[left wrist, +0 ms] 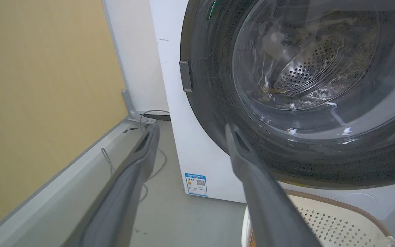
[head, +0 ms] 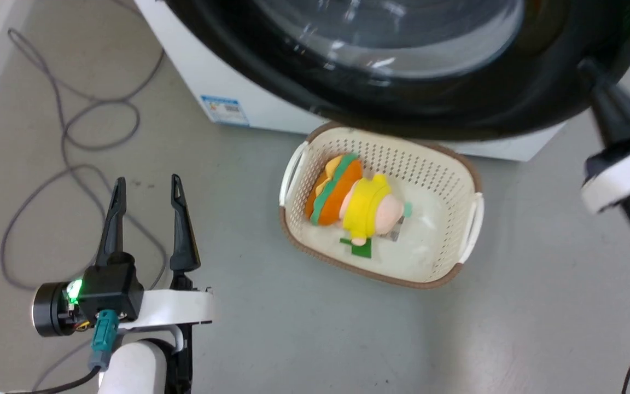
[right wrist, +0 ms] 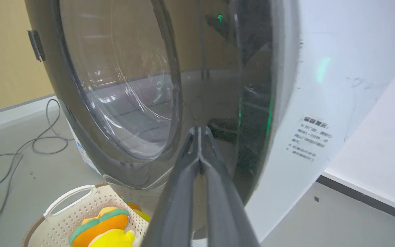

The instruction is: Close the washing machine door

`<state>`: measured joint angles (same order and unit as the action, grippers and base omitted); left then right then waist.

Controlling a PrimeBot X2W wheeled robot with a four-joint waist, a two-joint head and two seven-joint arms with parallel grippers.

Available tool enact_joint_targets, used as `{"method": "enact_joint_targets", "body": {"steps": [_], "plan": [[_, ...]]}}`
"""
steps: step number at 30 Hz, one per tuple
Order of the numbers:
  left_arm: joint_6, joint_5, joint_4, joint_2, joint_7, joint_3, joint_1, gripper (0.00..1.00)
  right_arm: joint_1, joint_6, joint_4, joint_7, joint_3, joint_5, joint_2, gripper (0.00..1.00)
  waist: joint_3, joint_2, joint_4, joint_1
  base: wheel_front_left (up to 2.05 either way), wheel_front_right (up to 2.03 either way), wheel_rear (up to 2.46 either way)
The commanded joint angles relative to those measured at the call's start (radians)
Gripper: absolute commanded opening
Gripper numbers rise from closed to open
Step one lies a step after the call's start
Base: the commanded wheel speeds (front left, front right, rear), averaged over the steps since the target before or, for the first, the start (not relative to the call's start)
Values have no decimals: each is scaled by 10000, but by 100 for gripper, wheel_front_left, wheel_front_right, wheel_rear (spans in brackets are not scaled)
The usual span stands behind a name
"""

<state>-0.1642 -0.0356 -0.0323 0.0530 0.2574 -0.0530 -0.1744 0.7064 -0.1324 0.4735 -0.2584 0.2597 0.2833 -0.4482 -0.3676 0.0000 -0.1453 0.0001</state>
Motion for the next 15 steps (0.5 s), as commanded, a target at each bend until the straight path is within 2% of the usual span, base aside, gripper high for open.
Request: {"method": "enact_joint_targets", "body": {"steps": [1,8,15], "plan": [[-48,-47,-42,-10,43,-36,-231,100,423,17,255,-34,-180,-15,-146,0,-211,0,-177,-1,0,0,0],[-189,-131,-81,-22,43,-150,-422,100,1374,17,1300,-34,-1099,-153,31,0,-465,0,-318,-1,0,0,0],[-275,-176,-115,-26,43,-187,-471,100,1739,17,1700,-34,-1705,-607,307,0,-580,0,-353,-1,0,0,0]]}}
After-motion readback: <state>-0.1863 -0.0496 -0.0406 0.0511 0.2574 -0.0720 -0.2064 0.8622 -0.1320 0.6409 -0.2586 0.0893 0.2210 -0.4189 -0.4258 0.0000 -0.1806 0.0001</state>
